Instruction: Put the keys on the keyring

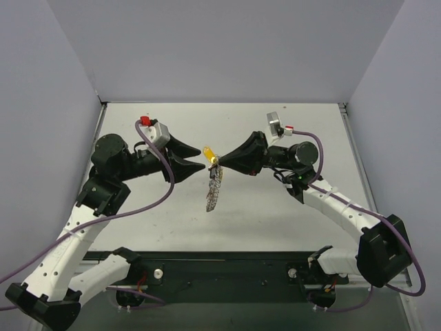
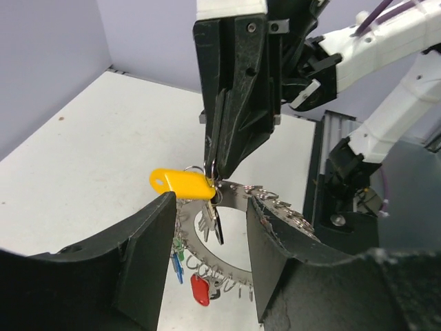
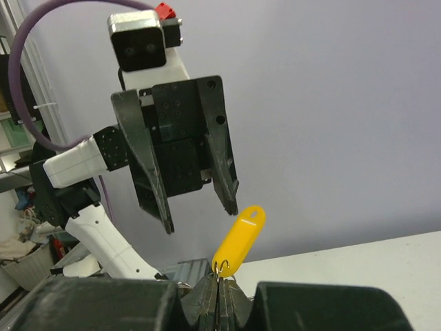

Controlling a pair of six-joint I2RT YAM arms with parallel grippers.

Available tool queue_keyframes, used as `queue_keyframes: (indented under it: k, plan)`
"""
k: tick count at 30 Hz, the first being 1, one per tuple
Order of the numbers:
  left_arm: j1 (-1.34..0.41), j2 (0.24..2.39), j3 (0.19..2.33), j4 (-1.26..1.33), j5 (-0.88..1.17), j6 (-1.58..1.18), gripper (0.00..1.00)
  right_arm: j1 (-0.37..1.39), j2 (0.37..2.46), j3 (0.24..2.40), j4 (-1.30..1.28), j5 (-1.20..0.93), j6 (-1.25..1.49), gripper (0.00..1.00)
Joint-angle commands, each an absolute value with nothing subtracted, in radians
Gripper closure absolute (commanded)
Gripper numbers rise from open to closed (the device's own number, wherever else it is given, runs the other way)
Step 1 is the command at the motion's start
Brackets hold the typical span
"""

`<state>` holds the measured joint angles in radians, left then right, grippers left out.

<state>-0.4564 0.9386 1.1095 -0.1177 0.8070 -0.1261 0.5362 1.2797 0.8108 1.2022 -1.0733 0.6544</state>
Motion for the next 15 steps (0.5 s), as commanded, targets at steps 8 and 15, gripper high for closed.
queue_keyframes:
  k: [8,15]
  plan:
    - [-0.762,0.847,1.016,-0.117,0.246,0.146,0.46,0.532,1.206,0.864,1.502,-0.973,0.591,1.00]
    - [-0.890,0.861,0.991,-0.048,0.026,0.195,0.55,0.532,1.195,0.853,1.476,-0.957,0.566,1.00]
